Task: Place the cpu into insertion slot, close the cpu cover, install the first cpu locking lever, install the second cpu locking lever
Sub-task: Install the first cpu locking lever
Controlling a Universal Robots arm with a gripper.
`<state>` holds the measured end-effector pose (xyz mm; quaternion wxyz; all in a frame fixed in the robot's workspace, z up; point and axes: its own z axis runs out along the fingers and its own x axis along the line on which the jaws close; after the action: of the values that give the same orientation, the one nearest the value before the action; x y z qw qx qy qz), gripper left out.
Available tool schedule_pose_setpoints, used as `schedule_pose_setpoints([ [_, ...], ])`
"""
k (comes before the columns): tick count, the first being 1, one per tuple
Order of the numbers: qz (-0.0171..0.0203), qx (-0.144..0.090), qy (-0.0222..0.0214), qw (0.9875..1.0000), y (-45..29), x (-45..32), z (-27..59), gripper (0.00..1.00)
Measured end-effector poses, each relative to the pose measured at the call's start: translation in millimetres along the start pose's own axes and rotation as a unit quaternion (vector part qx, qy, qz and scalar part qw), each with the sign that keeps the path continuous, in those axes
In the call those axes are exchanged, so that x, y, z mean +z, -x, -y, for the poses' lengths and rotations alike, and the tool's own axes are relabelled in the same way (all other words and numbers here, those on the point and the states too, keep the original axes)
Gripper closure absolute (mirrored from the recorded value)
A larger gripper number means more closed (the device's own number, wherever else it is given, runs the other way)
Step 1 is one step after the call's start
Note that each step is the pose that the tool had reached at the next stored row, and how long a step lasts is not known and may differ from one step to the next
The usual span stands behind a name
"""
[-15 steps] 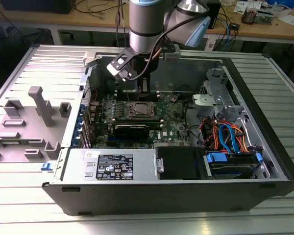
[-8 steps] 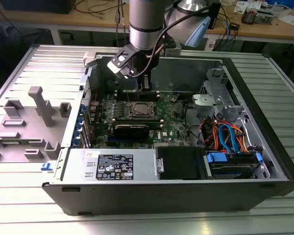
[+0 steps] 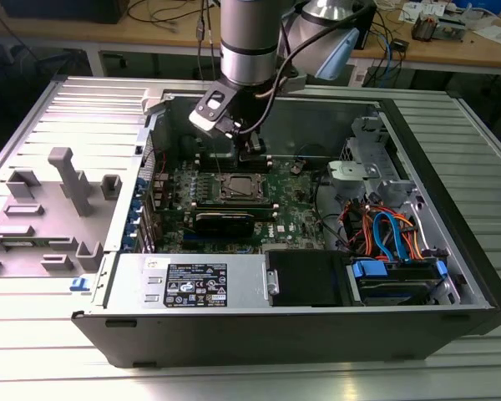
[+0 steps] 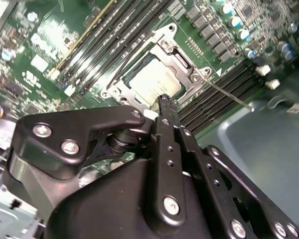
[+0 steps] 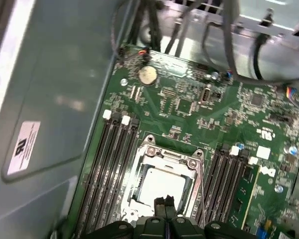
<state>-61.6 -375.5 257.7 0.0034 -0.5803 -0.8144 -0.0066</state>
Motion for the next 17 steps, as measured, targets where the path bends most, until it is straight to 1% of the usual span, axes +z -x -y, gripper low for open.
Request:
schedule_pose_setpoints([
  [2, -0.0001, -0.020, -0.0003, 0.9998, 0.0, 0.0, 0.0, 0.89],
  [5, -0.0004, -0.059, -0.0008, 0.9982, 0.0, 0.0, 0.0, 0.89],
  [7, -0.0006, -0.081, -0.0011, 0.9967, 0.0, 0.0, 0.0, 0.89],
  [10, -0.0008, -0.113, -0.0015, 0.9936, 0.0, 0.1, 0.0, 0.89],
  [12, -0.0011, -0.147, -0.0019, 0.9891, 0.0, 0.1, 0.0, 0.89],
  [13, -0.0011, -0.155, -0.0020, 0.9880, 0.0, 0.1, 0.0, 0.89],
  [14, -0.0012, -0.164, -0.0022, 0.9865, 0.0, 0.0, 0.0, 0.89],
  [15, -0.0012, -0.177, -0.0023, 0.9841, 0.0, 0.0, 0.0, 0.89],
  [16, -0.0013, -0.192, -0.0025, 0.9813, 0.0, 0.0, 0.0, 0.89],
  [17, -0.0015, -0.208, -0.0027, 0.9782, 0.0, 0.1, 0.0, 0.89],
])
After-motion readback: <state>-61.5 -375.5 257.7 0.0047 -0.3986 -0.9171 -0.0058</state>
